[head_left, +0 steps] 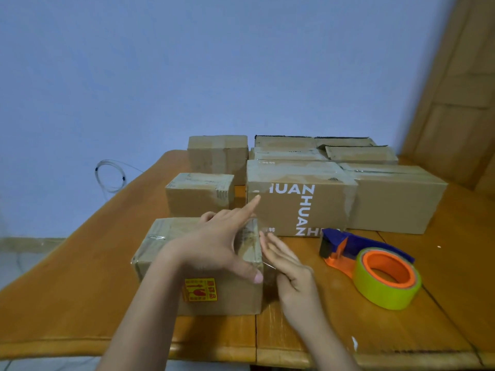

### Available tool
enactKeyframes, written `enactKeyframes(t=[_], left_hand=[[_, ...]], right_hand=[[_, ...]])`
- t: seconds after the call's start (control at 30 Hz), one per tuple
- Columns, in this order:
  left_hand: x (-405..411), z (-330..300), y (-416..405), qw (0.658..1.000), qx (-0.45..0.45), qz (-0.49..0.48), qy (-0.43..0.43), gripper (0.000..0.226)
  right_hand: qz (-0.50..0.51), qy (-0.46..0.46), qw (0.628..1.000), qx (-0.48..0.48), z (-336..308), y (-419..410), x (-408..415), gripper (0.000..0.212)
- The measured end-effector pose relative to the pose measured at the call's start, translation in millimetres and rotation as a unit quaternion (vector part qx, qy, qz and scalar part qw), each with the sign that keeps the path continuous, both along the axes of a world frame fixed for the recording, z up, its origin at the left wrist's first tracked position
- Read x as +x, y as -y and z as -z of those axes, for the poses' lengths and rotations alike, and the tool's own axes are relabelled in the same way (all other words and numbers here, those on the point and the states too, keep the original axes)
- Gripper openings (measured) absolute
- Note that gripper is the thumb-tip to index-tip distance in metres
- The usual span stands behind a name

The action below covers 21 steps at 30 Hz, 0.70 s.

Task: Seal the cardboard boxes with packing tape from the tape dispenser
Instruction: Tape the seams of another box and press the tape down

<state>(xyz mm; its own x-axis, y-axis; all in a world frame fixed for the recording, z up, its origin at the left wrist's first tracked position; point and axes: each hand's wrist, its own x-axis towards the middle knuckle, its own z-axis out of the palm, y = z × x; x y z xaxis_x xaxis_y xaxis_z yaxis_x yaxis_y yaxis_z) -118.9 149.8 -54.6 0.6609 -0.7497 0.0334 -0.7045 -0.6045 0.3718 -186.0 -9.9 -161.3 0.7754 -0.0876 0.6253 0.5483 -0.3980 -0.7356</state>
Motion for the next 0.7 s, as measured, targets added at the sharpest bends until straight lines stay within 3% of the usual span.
enactKeyframes(t=[0.1, 0.4, 0.6, 0.7], left_hand=[[0, 0, 0, 1.0, -0.001, -0.002, 0.001, 0.129], [-6, -4, 1, 1.0, 0.009, -0.005, -0.005, 0.125], [-13, -9, 2, 1.0, 0.014, -0.016, -0.015, 0.121], [-11, -8, 2, 1.0, 0.012, -0.013, -0.011, 0.122]], right_hand=[[-0.034, -0.044, 0.998, 0.03, -1, 1, 0, 0.082], [0.078, -0.014, 0.977, 0.2, -25, 7, 8, 0.042], [-0.049, -0.16, 0.971, 0.173, -43, 13, 38, 0.026], [-0.065, -0.155, 0.97, 0.175, -32, 8, 43, 0.013]])
